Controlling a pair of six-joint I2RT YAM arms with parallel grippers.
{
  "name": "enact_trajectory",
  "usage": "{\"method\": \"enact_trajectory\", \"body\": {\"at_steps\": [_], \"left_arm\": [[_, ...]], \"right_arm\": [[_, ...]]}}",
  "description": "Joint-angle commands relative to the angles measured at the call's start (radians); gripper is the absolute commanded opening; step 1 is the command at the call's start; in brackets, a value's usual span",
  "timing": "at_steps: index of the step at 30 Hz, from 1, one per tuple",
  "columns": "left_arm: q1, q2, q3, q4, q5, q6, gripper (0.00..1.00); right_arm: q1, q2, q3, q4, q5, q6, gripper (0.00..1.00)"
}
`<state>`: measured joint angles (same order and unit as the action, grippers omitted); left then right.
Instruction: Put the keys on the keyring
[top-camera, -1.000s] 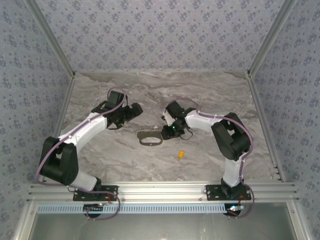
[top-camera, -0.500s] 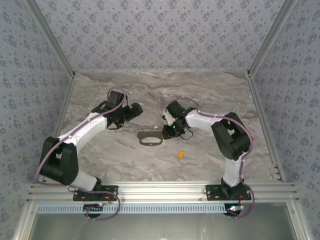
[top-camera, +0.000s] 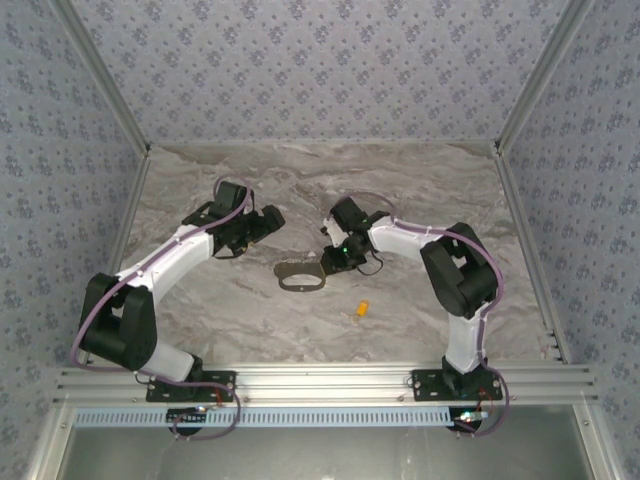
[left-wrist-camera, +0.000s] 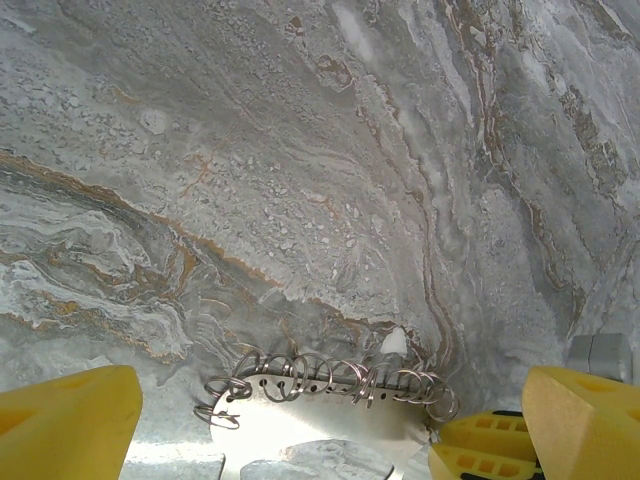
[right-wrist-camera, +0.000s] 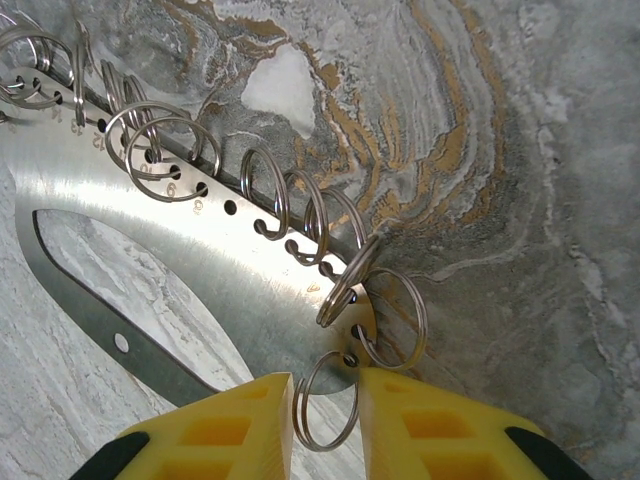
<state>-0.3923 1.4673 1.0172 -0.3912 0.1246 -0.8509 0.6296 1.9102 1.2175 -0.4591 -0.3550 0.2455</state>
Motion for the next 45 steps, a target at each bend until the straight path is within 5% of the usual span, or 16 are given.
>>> {"method": "enact_trajectory", "body": {"at_steps": [1, 11, 16, 32, 45], "left_arm": [[0.007, 0.004, -0.007, 0.010, 0.017, -0.007, 0.98], [0.012, 0.014, -0.002, 0.017, 0.024, -0.012, 0.98], [0.013, 0.016, 0.001, 0.020, 0.027, -0.013, 0.98], [0.012, -0.004, 0.263, -0.089, 0.023, 0.011, 0.98], [0.024, 0.047, 0.542, -0.036, 0.337, 0.217, 0.84]], "right_arm": [[-0.005, 0.015, 0.010, -0.036, -0.010, -0.009, 0.26], [-0.007, 0.015, 0.007, -0.039, -0.010, -0.011, 0.17], [-0.009, 0.006, 0.001, -0.050, -0.010, -0.020, 0.00], [-0.112, -0.178, 0.198, -0.115, -0.245, -0.068, 0.00], [-0.221, -0.226, 0.356, 0.136, -0.418, 0.166, 0.00]]}}
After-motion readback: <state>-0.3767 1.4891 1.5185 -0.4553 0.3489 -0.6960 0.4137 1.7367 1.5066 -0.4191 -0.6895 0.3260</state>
